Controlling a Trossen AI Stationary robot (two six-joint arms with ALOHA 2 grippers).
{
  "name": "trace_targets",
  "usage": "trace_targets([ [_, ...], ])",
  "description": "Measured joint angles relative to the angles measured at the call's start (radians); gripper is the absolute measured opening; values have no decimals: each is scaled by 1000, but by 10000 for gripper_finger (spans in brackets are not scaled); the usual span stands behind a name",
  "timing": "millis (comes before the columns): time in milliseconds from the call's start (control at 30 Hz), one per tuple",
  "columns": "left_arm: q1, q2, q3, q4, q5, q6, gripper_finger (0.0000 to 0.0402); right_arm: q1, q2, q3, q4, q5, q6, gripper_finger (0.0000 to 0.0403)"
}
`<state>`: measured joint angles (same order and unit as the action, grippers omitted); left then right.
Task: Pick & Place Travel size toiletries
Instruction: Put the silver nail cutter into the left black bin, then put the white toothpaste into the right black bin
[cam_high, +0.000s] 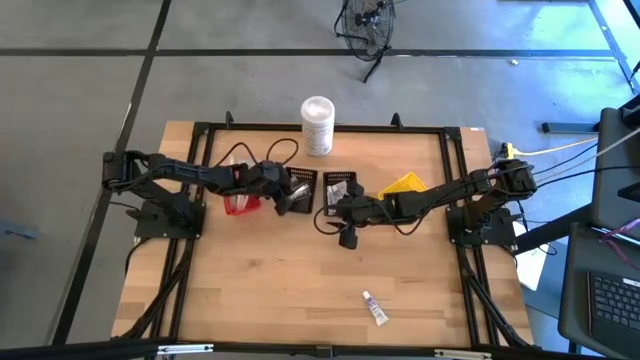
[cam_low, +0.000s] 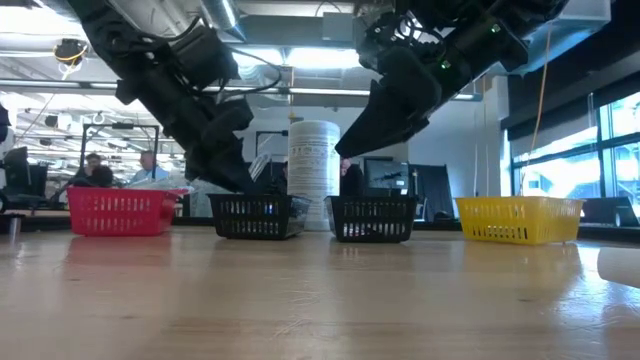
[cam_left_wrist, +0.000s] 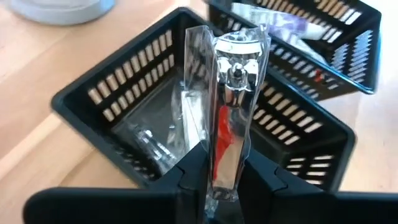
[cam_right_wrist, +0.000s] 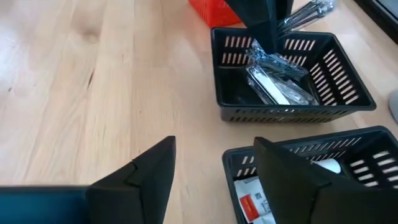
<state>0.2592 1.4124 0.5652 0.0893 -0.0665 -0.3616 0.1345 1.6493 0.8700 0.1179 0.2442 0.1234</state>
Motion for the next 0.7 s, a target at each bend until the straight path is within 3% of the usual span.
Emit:
trace_targets([
  [233,0,0,0,-38,3,16,95,0,0,0,-2,-7,3,198],
  [467,0,0,0,-35,-52,17,129,12,0,0,-7,-152,79,190],
  [700,-1,0,0,19,-66,17,134,84,0,0,-24,-297,127,179],
])
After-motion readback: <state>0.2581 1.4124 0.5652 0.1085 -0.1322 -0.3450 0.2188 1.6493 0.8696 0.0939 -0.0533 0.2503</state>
